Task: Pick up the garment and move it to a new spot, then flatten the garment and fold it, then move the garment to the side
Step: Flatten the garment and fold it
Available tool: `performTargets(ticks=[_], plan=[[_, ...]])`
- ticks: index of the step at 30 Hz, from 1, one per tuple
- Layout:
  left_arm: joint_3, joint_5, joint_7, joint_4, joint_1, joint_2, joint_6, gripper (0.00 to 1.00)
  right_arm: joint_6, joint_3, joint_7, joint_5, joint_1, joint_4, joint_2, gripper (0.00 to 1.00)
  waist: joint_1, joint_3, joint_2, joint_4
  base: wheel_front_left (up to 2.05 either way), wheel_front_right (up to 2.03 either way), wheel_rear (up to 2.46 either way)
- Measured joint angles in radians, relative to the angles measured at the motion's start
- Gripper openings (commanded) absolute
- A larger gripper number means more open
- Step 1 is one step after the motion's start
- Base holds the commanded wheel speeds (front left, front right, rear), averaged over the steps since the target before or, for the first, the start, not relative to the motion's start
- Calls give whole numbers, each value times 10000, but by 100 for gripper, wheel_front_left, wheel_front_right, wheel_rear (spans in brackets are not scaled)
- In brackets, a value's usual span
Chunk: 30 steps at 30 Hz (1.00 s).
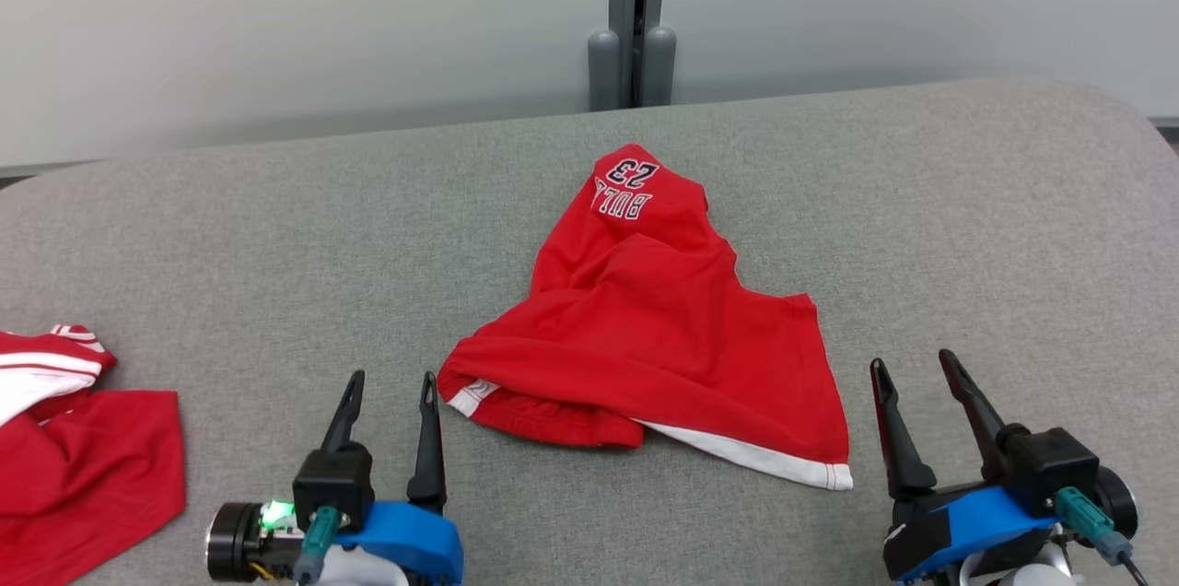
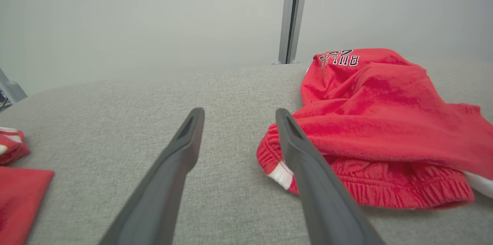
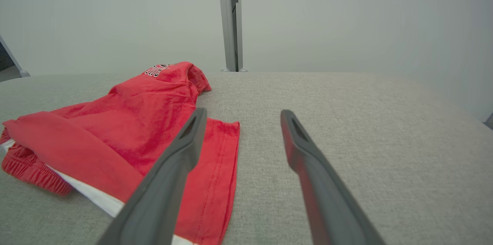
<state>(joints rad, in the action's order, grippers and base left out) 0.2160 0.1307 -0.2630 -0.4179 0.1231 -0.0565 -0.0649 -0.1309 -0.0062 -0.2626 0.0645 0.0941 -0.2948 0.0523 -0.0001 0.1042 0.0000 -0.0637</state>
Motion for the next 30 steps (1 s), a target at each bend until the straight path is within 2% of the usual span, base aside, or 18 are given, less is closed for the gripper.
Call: performTargets(ticks=[5, 16, 30], plan=[[-59, -431, 0, -13, -366, 2, 15, 100, 0, 255, 2, 36, -29, -387, -6, 100, 0, -176, 0, 28, 0, 0, 0], [-75, -533, 2, 6, -503, 38, 178, 100, 0, 378, 2, 65, -15, -732, -10, 100, 0, -167, 1, 53, 0, 0, 0], [357, -253, 2, -213, -548, 56, 270, 100, 0, 673, -23, -165, 438, -3758, -12, 100, 1, 118, 0, 356, 0, 0, 0]])
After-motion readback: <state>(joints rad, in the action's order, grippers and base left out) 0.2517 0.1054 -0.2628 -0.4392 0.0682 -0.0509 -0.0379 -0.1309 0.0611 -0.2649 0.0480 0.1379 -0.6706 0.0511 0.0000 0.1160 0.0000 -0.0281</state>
